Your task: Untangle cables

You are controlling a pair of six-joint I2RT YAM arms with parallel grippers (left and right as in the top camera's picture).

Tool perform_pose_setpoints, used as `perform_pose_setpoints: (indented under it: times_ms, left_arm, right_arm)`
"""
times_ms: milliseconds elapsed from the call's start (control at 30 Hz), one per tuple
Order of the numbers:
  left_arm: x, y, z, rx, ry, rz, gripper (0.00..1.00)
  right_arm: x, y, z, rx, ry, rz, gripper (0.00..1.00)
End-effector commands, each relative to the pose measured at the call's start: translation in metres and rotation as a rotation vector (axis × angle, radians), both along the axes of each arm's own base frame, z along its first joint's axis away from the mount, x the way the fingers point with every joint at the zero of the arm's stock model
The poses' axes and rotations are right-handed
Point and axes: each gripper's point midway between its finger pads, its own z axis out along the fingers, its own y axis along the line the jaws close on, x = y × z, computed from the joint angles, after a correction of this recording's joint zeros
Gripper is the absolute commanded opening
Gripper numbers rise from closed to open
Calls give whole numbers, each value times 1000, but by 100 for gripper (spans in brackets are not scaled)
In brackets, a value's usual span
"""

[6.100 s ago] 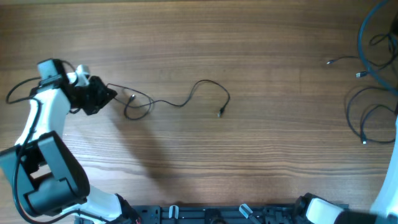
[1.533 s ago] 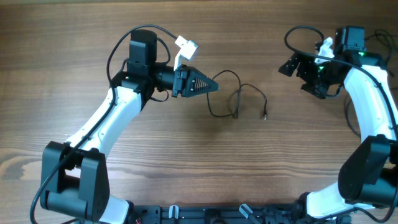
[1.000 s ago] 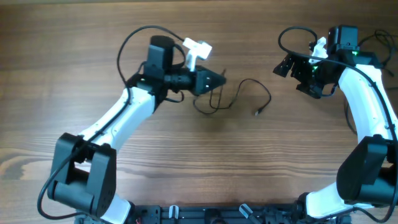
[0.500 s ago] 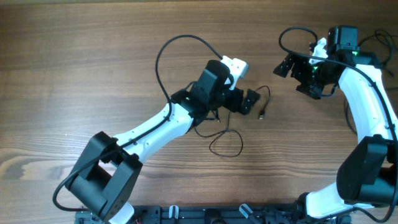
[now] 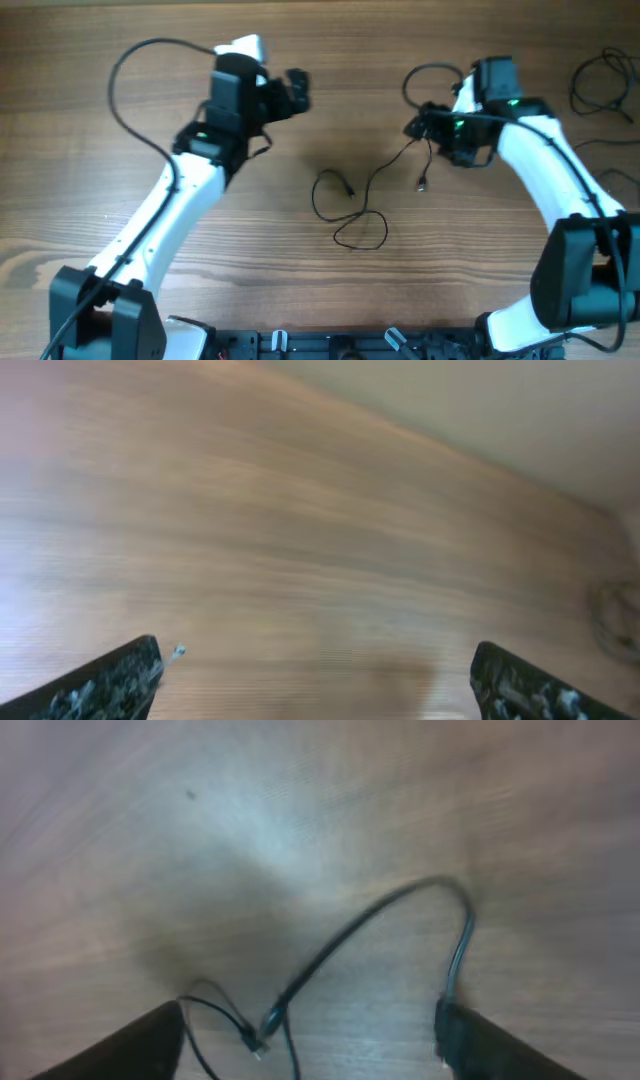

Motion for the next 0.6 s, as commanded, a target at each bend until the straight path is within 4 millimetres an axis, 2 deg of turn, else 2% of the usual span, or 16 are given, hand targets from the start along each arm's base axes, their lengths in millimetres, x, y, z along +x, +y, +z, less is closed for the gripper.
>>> perform_pose_setpoints:
  times_ms: [0,67,100,133,167,200,267,433,500,567]
  left_arm:
    - [-12,29,-23,11,126,84,100]
    - [-23,41,-36,33,203,106,100]
    - [-27,44,-40,38,225,111,100]
    - [-31,48,-44,45,251,118,100]
    - [-35,50,-47,51,271,122,100]
    - [-38,53,-50,65,288,117,100]
    - [-41,61,-53,99,300,145,100]
    - [-37,90,-53,221,274,264,100]
    - [-37,94,-52,238,270,280,100]
    - [-37,94,-52,237,269,280,100]
  right_arm:
    - [-1,6,-21,-23,29,-94,50]
    - [5,19,-16,14,-13,-47,27]
    - [7,27,-12,40,-39,1,19]
    - [11,44,-3,96,-104,114,9]
    - [11,54,3,134,-147,196,5]
    - [8,71,14,196,-216,330,5]
    - [-1,84,23,244,-267,459,4]
    - [-37,98,43,284,-324,683,4]
    - [-59,104,50,259,-328,781,5]
    - [-77,106,49,205,-291,831,5]
